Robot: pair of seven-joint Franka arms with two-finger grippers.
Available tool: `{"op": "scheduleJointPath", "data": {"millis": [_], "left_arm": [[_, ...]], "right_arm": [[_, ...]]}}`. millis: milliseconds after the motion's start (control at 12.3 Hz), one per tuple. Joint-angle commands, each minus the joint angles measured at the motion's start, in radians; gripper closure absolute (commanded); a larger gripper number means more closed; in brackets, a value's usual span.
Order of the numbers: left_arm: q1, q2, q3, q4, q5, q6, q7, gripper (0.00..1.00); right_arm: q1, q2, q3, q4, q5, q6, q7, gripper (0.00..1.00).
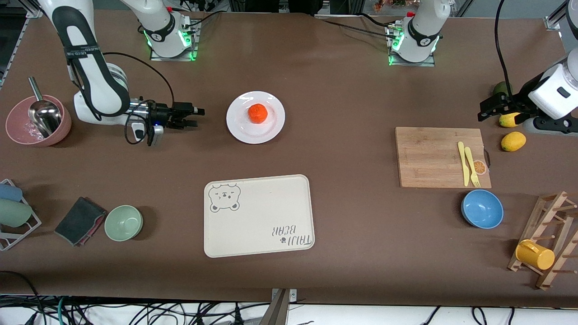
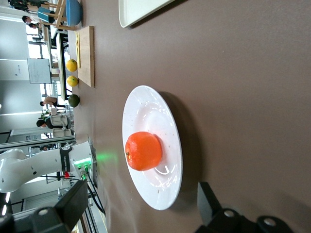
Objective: Place orange and plate with both arms
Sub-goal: 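Close the right gripper on the white plate's rim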
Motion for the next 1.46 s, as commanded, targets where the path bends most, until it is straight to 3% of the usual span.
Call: {"op": "scheduleJointPath", "data": {"millis": [0,405,892,1378], "left_arm": [[-0.001,0.021,-0.005,0.013,0.055,-0.013,0.041,0.00],[-0.003,0.027,-0.007,0.015,0.054,-0.013,0.042,0.00],[0.003,0.025,-0.005,0.035,0.050,-0.016,0.041,0.00],[0.003,0.027,-0.005,0.036,0.050,-0.016,0.041,0.00]], "right_arm": [[0.003,0.028,0.026,-0.013,0.069,0.033,-0.057,0.00],[0.021,0.066,0.118,-0.019,0.192,0.155,-0.066,0.08],[0.059,0.124,0.118,-0.017,0.304,0.185,-0.180,0.23],[0.112,0.126,0.118,-0.017,0.347,0.254,-0.195,0.37]]}}
